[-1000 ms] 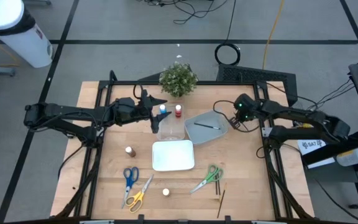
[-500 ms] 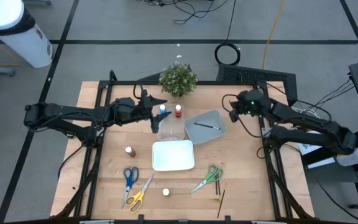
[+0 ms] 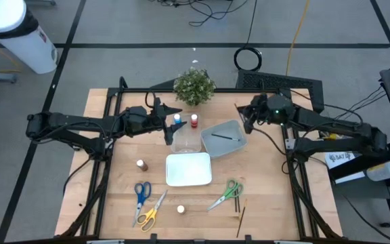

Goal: Pick & Place Paint Supplies
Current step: Put the gold paintbrush into the gray bin, then put the green scissors into the white bin

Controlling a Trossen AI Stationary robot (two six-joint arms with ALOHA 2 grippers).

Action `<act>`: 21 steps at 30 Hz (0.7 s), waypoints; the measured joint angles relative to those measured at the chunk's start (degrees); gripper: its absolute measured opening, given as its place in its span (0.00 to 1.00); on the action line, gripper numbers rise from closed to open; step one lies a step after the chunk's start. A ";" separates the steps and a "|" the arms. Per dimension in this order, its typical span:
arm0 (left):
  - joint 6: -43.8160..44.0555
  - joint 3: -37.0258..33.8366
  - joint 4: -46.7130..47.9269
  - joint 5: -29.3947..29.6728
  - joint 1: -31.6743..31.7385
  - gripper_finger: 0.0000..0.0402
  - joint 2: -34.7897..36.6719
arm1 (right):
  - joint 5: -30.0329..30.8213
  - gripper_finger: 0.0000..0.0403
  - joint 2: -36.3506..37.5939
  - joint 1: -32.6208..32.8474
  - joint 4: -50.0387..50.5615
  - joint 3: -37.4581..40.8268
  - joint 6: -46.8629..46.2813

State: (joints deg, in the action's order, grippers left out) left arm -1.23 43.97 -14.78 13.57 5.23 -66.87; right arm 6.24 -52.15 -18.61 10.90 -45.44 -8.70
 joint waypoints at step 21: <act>-0.14 0.00 0.11 0.01 -0.02 0.67 0.00 | -0.48 0.01 -26.91 12.81 3.19 -5.09 17.01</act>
State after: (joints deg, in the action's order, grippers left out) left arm -1.38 43.97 -14.68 13.58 5.21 -66.87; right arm 5.76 -79.06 -5.80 14.09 -50.52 8.32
